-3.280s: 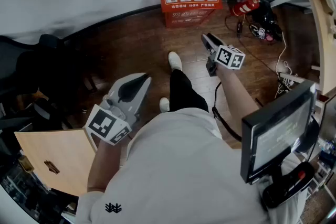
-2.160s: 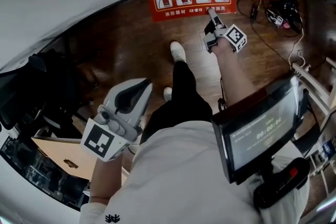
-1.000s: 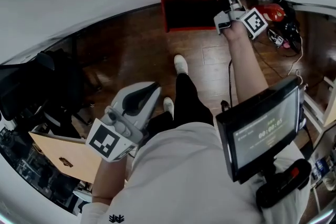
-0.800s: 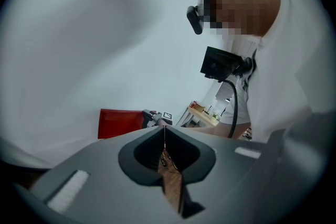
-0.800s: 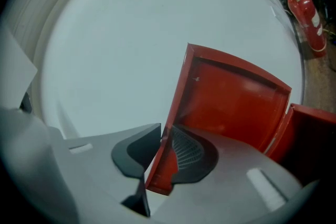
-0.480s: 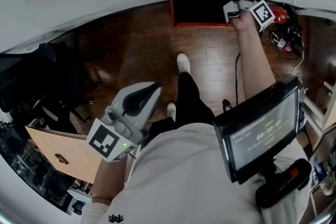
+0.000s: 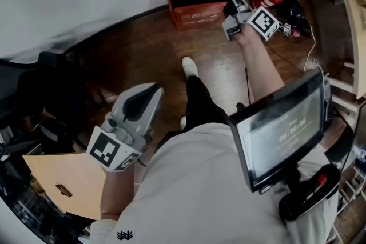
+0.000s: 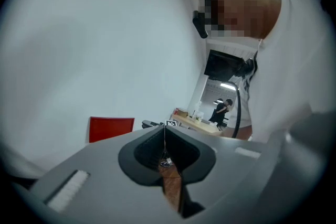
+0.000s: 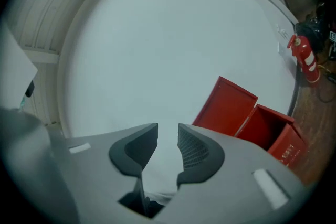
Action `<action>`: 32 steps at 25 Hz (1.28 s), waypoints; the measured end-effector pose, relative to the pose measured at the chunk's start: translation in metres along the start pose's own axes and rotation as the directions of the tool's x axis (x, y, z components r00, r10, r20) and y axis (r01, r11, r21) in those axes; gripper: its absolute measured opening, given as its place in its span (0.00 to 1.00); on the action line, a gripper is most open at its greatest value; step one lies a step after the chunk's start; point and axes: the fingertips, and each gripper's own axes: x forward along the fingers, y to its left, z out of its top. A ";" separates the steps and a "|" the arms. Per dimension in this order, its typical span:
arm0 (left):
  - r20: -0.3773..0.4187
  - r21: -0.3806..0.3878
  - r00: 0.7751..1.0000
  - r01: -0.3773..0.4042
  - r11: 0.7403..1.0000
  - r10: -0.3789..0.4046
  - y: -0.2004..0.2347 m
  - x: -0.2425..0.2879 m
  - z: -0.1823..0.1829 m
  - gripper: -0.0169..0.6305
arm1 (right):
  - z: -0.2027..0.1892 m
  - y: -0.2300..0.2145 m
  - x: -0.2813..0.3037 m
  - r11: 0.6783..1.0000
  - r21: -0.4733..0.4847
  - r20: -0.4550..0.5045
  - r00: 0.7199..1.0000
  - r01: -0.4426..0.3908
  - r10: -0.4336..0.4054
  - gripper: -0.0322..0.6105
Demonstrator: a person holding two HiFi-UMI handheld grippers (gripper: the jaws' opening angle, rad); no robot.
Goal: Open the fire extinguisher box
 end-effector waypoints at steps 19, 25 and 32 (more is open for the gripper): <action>0.012 0.065 0.989 0.143 0.988 -0.144 -0.184 -0.157 -0.083 0.03 | -0.110 0.251 -0.354 0.997 -0.076 0.012 1.000 -0.021 0.022 0.18; 0.017 0.108 0.983 0.179 0.978 -0.181 -0.250 -0.147 -0.099 0.03 | -0.126 0.296 -0.427 0.975 -0.208 -0.077 0.995 -0.076 0.061 0.18; 0.002 0.155 0.971 0.237 0.959 -0.240 -0.356 -0.121 -0.135 0.03 | -0.123 0.319 -0.537 0.935 -0.338 -0.158 0.986 -0.105 0.053 0.19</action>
